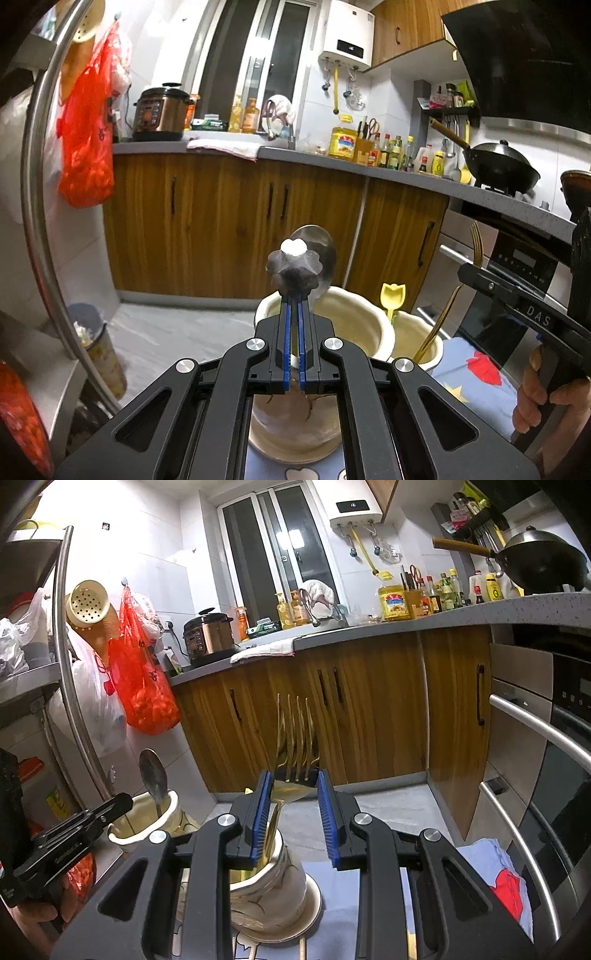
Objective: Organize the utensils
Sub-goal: 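Release the gold fork into the small cup while the left tool lowers the small spoon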
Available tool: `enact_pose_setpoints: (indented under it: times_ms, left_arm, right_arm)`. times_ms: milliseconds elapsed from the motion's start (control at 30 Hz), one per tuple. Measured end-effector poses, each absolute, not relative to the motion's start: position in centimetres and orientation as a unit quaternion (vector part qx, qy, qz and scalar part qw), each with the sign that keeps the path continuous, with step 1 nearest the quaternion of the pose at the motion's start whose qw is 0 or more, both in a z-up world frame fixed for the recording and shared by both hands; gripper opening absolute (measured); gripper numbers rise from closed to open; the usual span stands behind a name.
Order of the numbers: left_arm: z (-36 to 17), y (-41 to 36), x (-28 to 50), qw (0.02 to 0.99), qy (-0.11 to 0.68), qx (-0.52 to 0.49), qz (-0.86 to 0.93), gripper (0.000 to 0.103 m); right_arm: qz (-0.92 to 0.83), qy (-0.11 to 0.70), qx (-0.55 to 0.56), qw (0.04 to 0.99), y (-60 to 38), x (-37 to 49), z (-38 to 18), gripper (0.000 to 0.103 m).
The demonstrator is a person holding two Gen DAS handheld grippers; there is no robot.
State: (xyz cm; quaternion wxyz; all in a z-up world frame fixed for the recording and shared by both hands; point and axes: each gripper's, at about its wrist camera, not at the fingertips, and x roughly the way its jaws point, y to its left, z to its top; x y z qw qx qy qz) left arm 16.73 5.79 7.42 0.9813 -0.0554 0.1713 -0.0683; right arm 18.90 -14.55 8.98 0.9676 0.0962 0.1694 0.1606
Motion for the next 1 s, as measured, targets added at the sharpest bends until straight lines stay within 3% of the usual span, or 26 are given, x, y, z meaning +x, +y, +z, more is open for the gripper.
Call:
enact_pose_setpoints:
  times_ms: [167,267,433,533,800,867,1000]
  left_arm:
    - [7.4,5.9,16.8,0.982,0.171,-0.055,-0.067,0.004]
    - [7.4,6.1,16.6,0.982,0.167,-0.056,-0.062,0.013]
    - [7.5,6.1,16.6,0.983,0.165,-0.056,-0.062,0.014]
    - [7.6,6.1,16.5,0.983,0.165,-0.055,-0.06,0.017]
    - [9.0,6.4,16.1,0.984,0.167,-0.048,-0.044,0.037]
    - [9.7,6.4,15.6,0.983,0.173,-0.042,-0.038,0.052]
    - [10.7,6.1,14.1,0.981,0.186,-0.036,-0.036,0.067]
  right_arm:
    - [0.16,0.17,0.098,0.967,-14.7,18.9,8.9,0.026]
    - [0.157,0.17,0.098,0.968,-14.6,18.9,8.8,0.026]
    - [0.152,0.172,0.1,0.968,-14.8,19.1,8.6,0.029]
    - [0.152,0.171,0.1,0.968,-14.8,19.0,8.7,0.037]
    - [0.16,0.178,0.09,0.967,-14.7,18.2,9.3,0.067]
    - [0.162,0.184,0.082,0.966,-14.8,17.7,10.0,0.074]
    - [0.164,0.192,0.066,0.965,-15.3,16.1,11.3,0.083]
